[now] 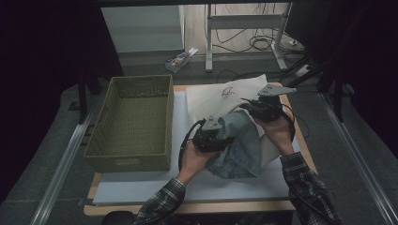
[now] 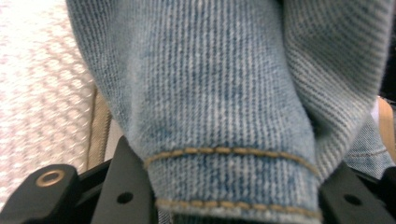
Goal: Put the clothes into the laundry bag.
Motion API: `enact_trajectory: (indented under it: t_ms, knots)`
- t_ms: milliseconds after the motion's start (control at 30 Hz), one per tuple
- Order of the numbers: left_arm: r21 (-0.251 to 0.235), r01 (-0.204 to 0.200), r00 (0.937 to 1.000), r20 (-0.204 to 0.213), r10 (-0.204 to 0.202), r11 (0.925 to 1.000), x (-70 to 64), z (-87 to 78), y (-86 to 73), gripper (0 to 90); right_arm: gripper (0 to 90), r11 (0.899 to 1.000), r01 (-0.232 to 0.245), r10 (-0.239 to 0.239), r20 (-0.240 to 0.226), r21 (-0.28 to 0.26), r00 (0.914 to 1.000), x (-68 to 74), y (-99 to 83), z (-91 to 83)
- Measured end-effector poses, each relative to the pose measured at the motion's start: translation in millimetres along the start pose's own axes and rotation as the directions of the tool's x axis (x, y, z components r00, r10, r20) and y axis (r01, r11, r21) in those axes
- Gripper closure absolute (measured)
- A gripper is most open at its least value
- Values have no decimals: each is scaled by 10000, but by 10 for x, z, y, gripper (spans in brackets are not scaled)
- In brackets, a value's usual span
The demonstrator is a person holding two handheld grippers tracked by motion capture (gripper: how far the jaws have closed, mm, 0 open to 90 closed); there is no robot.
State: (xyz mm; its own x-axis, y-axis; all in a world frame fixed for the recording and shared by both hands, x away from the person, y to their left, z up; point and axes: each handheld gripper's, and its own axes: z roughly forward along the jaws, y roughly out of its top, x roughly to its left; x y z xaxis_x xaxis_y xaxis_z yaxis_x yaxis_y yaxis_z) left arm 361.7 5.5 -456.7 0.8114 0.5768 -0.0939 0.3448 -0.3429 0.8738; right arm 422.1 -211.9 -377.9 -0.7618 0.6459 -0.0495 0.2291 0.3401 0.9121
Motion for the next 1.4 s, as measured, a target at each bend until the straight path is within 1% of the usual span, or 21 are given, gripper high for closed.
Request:
enact_trajectory:
  t_ms: [100, 133, 167, 267, 300, 400, 533, 600, 767, 833, 867, 933, 1067, 1133, 1233, 1400]
  knots:
    - [91, -185, 9998, -18, 185, 9998, -38, 46, 21, 587, 846, 10000, -32, 32, -11, -15, 10000, 2, 4, 0]
    - [91, -185, 9998, -18, 185, 9998, -38, 46, 21, 587, 846, 10000, -32, 32, -11, -15, 10000, 2, 4, 0]
    - [154, -290, 9996, -17, 291, 9995, -59, 68, 31, 587, 846, 10000, -45, 45, -11, -14, 10000, 4, 5, 2]
    - [212, -349, 9994, -28, 350, 9992, -76, 93, 40, 587, 844, 10000, -57, 57, -14, -25, 10000, 6, 5, 2]
    - [329, -482, 9987, -145, 487, 9983, -94, 119, 52, 587, 844, 10000, -72, 72, -31, -43, 10000, 12, 7, 2]
    - [391, -481, 9985, -242, 490, 9981, -97, 141, 61, 587, 844, 10000, -60, 60, -47, -47, 10000, 18, 10, 0]
    - [423, -366, 9985, -392, 383, 9984, -71, 168, 69, 587, 843, 10000, -25, 25, -52, -70, 10000, 26, 17, -10]
    - [447, -246, 9983, -524, 269, 9987, -40, 173, 73, 587, 843, 10000, -3, 2, -46, -65, 10000, 26, 18, -16]
    - [427, -25, 9976, -688, 54, 9991, 10, 173, 82, 587, 841, 10000, 23, -23, -59, -47, 10000, 29, 14, -12]
    - [401, 133, 9964, -840, -99, 9991, 45, 169, 91, 587, 841, 10000, 55, -55, -81, -20, 10000, 40, 13, -8]
    - [401, 133, 9964, -840, -99, 9991, 45, 169, 91, 587, 841, 10000, 61, -61, -91, -20, 9999, 44, 14, -7]
    - [374, 301, 9953, -936, -265, 9988, 77, 171, 101, 587, 840, 10000, 80, -80, -97, -23, 9999, 51, 16, -6]
    - [384, 427, 9932, -1100, -383, 9983, 97, 194, 111, 587, 839, 9999, 101, -101, -108, -23, 9999, 61, 19, -5]
    - [439, 388, 9921, -1214, -332, 9983, 96, 210, 119, 587, 839, 9999, 103, -103, -100, -23, 9999, 62, 20, -7]
    - [534, 349, 9916, -1261, -280, 9980, 89, 229, 130, 587, 839, 10000, 79, -80, -109, -55, 9999, 58, 21, -13]
    - [590, 413, 9903, -1349, -331, 9974, 94, 244, 141, 587, 839, 10000, 66, -67, -117, -70, 9999, 56, 22, -17]
